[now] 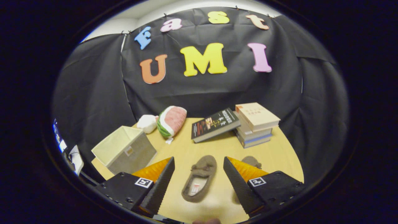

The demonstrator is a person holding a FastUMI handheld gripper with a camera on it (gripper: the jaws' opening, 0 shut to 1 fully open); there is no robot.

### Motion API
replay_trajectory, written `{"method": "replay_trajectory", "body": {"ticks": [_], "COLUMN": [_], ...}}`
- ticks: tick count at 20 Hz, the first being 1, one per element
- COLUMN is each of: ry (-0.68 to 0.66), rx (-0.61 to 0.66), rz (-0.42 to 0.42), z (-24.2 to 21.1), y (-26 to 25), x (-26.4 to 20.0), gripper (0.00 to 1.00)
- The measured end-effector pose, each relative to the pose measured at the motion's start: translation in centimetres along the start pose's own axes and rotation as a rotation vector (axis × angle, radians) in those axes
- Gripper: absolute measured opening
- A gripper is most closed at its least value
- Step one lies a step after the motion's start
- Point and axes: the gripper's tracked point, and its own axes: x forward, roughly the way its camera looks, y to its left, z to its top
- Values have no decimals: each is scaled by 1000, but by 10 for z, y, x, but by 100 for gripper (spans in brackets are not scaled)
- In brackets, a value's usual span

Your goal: Open the storage box then place both shoes into the box .Put the left shoe in first, then the right shoe, with the right side of both shoes facing outward in a uniform manner.

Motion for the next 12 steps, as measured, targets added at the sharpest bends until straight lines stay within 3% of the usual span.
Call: {"method": "replay_trajectory", "body": {"ticks": [4, 12], "ry": [150, 301], "rx": [61, 85], "rz": [-8, -43], "z": [-56, -111], "y": [-8, -29], "x": [38, 115], "gripper": [96, 93]}}
